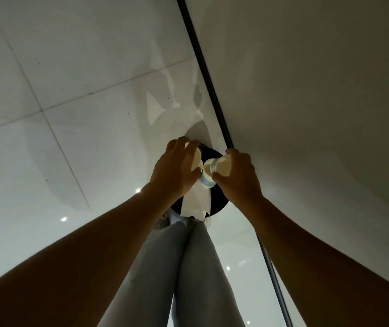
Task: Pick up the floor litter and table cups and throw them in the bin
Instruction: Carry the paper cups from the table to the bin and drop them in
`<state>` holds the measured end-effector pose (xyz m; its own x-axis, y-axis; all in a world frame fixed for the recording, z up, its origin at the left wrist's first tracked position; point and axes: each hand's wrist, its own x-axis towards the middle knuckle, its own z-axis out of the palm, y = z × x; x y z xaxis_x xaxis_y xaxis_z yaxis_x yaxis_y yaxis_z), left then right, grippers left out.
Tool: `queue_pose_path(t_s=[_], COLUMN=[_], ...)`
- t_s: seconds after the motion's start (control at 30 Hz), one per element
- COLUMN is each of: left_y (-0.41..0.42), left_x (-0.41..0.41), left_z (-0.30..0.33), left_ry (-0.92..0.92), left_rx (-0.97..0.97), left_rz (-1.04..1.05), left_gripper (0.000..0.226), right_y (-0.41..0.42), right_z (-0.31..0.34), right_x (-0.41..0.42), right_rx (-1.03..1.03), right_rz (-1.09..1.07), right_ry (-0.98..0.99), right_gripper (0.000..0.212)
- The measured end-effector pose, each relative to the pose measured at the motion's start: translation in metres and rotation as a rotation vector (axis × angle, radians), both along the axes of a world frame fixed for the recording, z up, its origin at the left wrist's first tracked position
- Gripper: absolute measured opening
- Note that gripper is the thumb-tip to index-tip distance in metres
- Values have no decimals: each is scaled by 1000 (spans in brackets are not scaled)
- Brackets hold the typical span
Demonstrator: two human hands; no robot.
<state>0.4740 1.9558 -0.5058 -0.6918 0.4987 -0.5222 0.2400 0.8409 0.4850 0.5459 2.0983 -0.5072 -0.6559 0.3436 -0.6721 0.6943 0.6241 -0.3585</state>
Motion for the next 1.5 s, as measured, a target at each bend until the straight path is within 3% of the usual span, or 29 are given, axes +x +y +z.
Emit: queue_pose_path(t_s=[0.43,0.6,0.8,1.03,1.3,1.5], left_y=[-7,-5,-10,-49,-99,-140], left_x=[23,29,27,37,90,170], left_z=[-79,-98,-89,10,184,296], left_ry=[-176,-113,-41,-27,53,27], left_rx=[-89,-88,-102,-167,-293,-327], left_rz=[-193,-213,-196,-92,13,395], left_gripper=[66,68,77,68,56,54], right_y=[-6,-9,-11,-24,-80,-138], right_z=[-69,-86,-82,10,169,276], right_x=[25,27,26,27,28,61], right_rx=[-63,23,60,98,86,84], right_rz=[154,264,248,291,647,971], right_ry=[-168,-99,-74,8,119,232], right_gripper=[72,76,81,66,65,65])
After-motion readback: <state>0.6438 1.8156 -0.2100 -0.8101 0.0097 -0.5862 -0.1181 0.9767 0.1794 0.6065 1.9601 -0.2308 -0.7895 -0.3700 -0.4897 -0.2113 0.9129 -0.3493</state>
